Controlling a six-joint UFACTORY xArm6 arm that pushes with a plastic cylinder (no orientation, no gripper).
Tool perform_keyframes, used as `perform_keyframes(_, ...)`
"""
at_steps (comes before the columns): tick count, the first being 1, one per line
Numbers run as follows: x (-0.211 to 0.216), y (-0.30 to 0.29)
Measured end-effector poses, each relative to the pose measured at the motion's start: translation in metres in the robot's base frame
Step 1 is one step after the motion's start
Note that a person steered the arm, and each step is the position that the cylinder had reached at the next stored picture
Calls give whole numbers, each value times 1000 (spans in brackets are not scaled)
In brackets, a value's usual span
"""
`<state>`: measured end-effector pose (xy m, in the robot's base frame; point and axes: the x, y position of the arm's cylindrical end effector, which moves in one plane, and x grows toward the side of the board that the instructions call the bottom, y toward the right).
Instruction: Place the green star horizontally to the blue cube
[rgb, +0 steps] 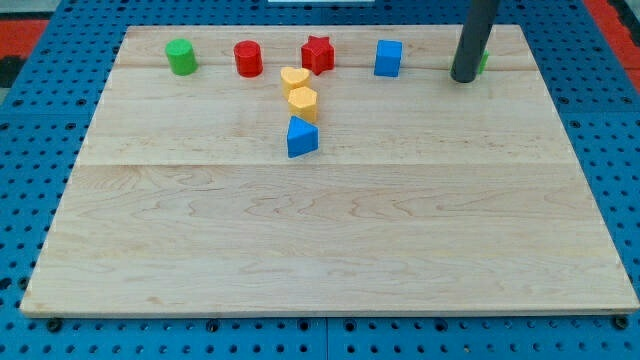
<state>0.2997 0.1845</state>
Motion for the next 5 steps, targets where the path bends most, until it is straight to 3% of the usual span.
perform_keyframes(3,2,4)
perform_keyframes(5,32,-7)
